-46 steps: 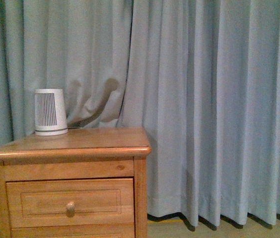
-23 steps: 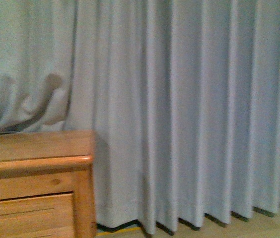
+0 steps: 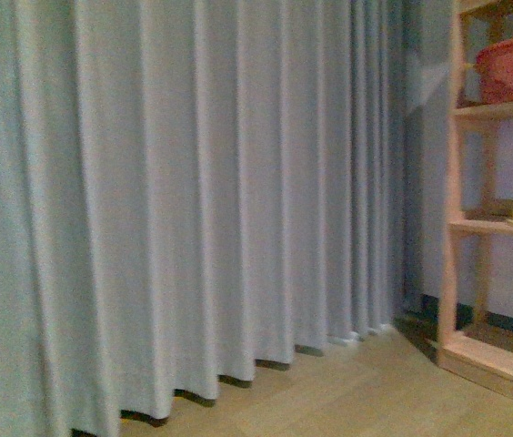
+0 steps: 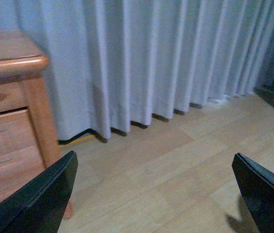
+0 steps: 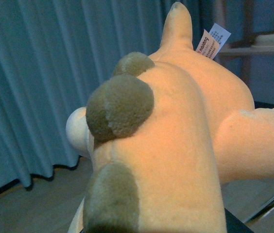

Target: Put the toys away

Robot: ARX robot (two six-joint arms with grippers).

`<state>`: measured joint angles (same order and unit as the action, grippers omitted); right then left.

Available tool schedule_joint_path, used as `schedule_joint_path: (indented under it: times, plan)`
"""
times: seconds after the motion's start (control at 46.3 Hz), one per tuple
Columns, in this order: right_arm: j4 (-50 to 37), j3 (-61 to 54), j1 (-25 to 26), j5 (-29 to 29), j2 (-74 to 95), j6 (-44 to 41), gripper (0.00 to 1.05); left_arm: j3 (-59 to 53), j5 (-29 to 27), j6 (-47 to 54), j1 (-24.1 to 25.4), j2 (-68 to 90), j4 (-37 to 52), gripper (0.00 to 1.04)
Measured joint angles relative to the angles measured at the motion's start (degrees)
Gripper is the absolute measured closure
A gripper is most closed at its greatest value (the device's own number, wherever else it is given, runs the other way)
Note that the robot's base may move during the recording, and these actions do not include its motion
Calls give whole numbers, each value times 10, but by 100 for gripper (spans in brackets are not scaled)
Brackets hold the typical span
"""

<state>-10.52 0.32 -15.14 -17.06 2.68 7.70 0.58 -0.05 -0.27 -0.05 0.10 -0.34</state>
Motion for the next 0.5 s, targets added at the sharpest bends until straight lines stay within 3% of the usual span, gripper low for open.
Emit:
schedule_joint_path:
  times: [0.496]
  plan:
    - [0,0,0,-1,0,0,85,0,1,0,0,0,0,6]
